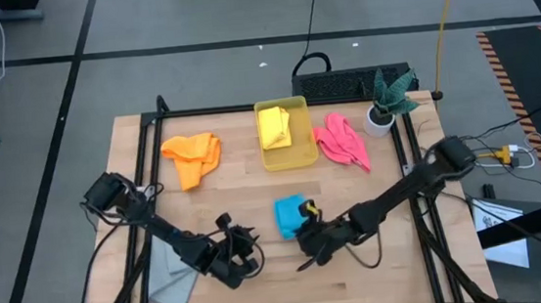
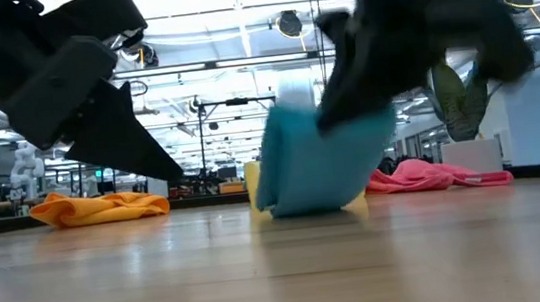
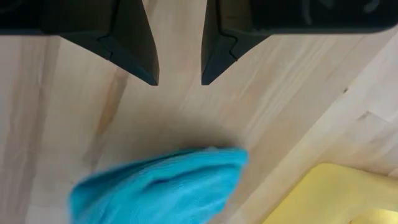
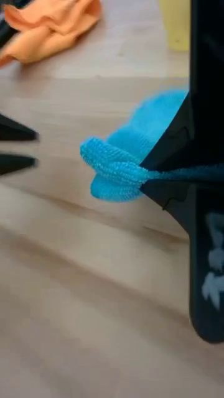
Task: Fold microfiber towels
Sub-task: Put the folded blue microfiber towel into the yellow bin
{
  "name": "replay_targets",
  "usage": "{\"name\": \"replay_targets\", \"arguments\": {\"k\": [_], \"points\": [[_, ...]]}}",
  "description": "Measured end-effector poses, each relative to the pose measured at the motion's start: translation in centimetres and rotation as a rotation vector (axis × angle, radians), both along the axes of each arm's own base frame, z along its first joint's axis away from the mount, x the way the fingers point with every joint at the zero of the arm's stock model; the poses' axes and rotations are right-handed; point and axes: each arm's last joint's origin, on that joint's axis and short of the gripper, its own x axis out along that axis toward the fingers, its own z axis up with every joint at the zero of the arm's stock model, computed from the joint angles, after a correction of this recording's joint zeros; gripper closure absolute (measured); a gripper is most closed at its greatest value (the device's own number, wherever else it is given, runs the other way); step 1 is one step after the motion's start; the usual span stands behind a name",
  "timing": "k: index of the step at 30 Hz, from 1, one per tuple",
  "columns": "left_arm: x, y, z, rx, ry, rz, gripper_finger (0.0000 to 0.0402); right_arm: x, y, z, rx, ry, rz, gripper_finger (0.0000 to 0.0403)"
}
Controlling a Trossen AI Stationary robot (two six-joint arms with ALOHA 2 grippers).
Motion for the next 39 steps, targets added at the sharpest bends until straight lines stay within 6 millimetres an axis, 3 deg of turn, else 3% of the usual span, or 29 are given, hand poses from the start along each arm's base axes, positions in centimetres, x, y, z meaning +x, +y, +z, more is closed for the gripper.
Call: {"name": "replay_targets", "arguments": {"k": [4, 8, 12, 17, 23, 28, 35, 39], "points": [[-0.1, -0.2, 0.0, -0.001, -0.001, -0.006, 0.0279, -1.2, -0.4, 4.3, 0.103, -0.076, 0.046, 0.0398], [-0.1, -0.2, 0.0, -0.002, -0.002, -0.006, 0.0279, -2.5, -2.4, 8.2, 0.157, -0.146, 0.029, 0.0399], [-0.1, -0.2, 0.0, -0.002, -0.002, -0.005, 0.0279, -3.1, -6.1, 11.2, 0.144, -0.238, -0.069, 0.0399], [-0.1, -0.2, 0.0, -0.003, -0.003, -0.005, 0.0279, -2.9, -12.7, 13.1, -0.006, -0.316, -0.223, 0.0400], [-0.1, -0.2, 0.0, 0.000, -0.001, -0.008, 0.0279, -3.2, -20.8, 13.7, -0.192, -0.326, -0.399, 0.0400], [-0.1, -0.1, 0.0, 0.008, 0.004, -0.013, 0.0279, -3.6, -25.1, 13.1, -0.219, -0.303, -0.442, 0.0401], [-0.1, -0.1, 0.0, 0.012, 0.006, -0.016, 0.0279, -3.9, -26.9, 12.3, -0.045, -0.311, -0.440, 0.0401], [0.0, -0.1, 0.0, 0.011, 0.005, -0.015, 0.0279, -4.0, -27.4, 12.1, -0.050, -0.302, -0.438, 0.0401]]}}
